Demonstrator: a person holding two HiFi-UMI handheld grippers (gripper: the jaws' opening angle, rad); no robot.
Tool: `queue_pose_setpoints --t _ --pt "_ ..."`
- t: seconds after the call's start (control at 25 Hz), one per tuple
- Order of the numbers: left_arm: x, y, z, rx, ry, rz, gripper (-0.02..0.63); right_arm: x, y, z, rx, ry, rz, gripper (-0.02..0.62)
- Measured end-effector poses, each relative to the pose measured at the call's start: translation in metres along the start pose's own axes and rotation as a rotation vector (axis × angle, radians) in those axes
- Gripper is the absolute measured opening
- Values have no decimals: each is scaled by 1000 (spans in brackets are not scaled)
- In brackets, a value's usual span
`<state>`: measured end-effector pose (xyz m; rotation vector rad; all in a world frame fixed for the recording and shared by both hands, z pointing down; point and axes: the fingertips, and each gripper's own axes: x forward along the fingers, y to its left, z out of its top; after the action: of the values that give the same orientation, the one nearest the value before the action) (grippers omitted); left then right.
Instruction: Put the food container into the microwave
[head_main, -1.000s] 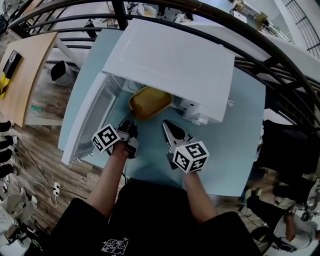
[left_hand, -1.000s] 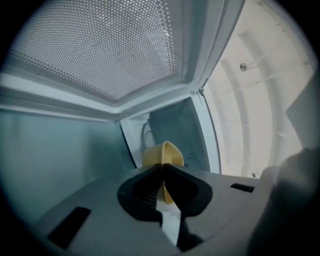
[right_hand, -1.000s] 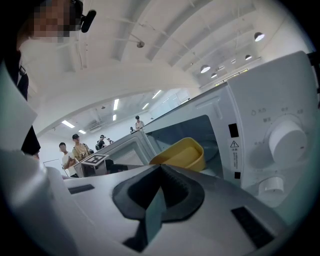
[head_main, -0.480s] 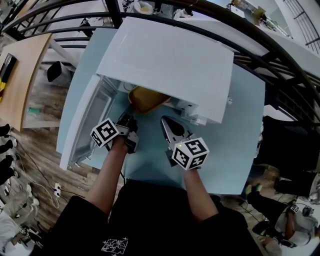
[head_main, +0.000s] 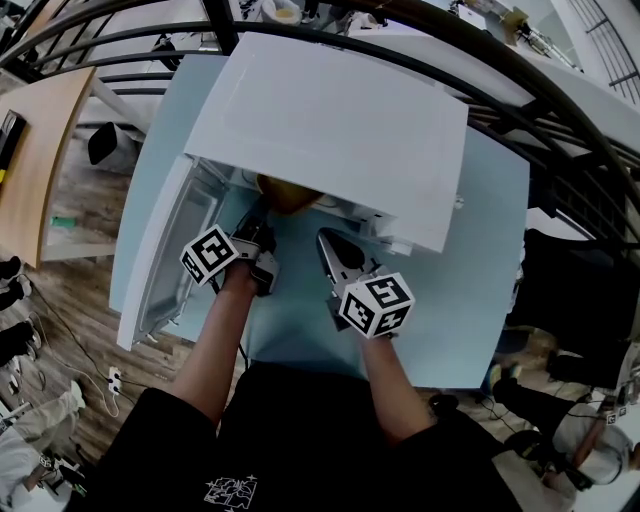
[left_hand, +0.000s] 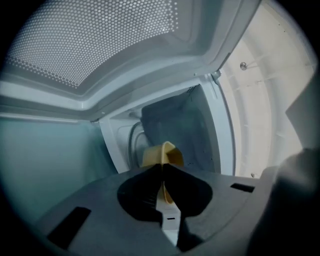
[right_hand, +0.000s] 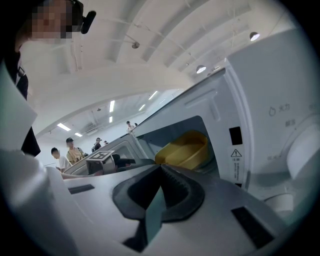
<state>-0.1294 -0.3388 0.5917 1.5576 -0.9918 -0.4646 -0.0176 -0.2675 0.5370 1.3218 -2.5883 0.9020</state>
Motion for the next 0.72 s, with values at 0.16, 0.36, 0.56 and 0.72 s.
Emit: queue_pose_setpoints --t 0.16,0.36,0.56,0.72 --pt "8 2 4 -8 -7 -2 29 5 0 1 3 -3 -4 6" --pt "21 -1 8 -12 -6 -11 29 9 -2 4 7 -4 -10 6" --pt "33 1 11 -13 -9 -9 28 12 -6 4 12 -3 -16 6" --pt "40 3 13 -12 -13 -2 29 13 -7 3 14 0 -21 6"
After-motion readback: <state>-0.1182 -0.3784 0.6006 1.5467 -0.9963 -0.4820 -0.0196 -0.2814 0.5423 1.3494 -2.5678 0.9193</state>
